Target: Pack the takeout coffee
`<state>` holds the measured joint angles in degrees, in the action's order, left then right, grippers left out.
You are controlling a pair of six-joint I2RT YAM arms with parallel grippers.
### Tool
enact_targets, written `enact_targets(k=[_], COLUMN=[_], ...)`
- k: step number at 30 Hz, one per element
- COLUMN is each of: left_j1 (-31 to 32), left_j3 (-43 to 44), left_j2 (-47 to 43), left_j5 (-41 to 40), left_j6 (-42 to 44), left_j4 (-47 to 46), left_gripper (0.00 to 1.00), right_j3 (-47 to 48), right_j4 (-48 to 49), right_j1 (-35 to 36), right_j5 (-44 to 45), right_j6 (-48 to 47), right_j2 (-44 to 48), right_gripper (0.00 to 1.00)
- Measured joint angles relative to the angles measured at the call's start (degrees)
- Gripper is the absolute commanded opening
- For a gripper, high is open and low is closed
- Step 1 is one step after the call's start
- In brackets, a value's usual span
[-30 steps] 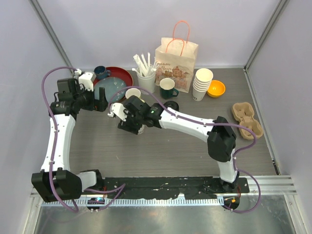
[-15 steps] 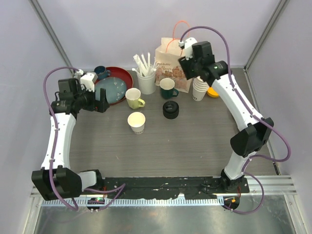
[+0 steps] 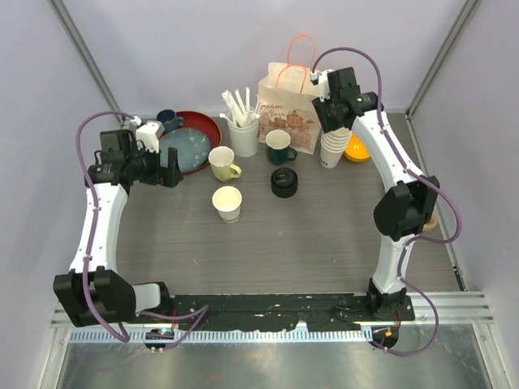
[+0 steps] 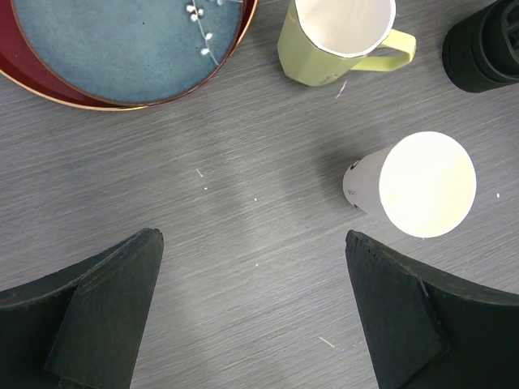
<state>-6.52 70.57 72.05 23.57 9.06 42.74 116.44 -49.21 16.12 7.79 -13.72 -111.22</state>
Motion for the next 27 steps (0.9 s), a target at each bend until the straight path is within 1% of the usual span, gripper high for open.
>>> enact_targets(k=[5,12,19,27], left_j1=[0.0,0.0,0.0,0.0], left_j3=[0.0,0.0,0.0,0.0], left_j2=[0.7,1.1,1.3,1.4], left_j5=[0.0,0.0,0.0,0.0], left_j6=[0.0,0.0,0.0,0.0], left_j4=[0.0,0.0,0.0,0.0], left_gripper=[1.0,1.0,1.0,1.0], right_j3=[1.9,4.3,4.9,4.9], right_j4=[-0.4,-0.7,-1.1,-1.5], right_j1=[0.0,0.0,-0.1,-0.4], right_j5=[-0.2,-1.6,-2.0,-2.0], right_j6=[-1.4,-2.4,-2.7,-2.7], right_j2=[-2.0,-4.2,-5.3,-5.9], right_gripper=[0.36,0.33,0.26,0.23])
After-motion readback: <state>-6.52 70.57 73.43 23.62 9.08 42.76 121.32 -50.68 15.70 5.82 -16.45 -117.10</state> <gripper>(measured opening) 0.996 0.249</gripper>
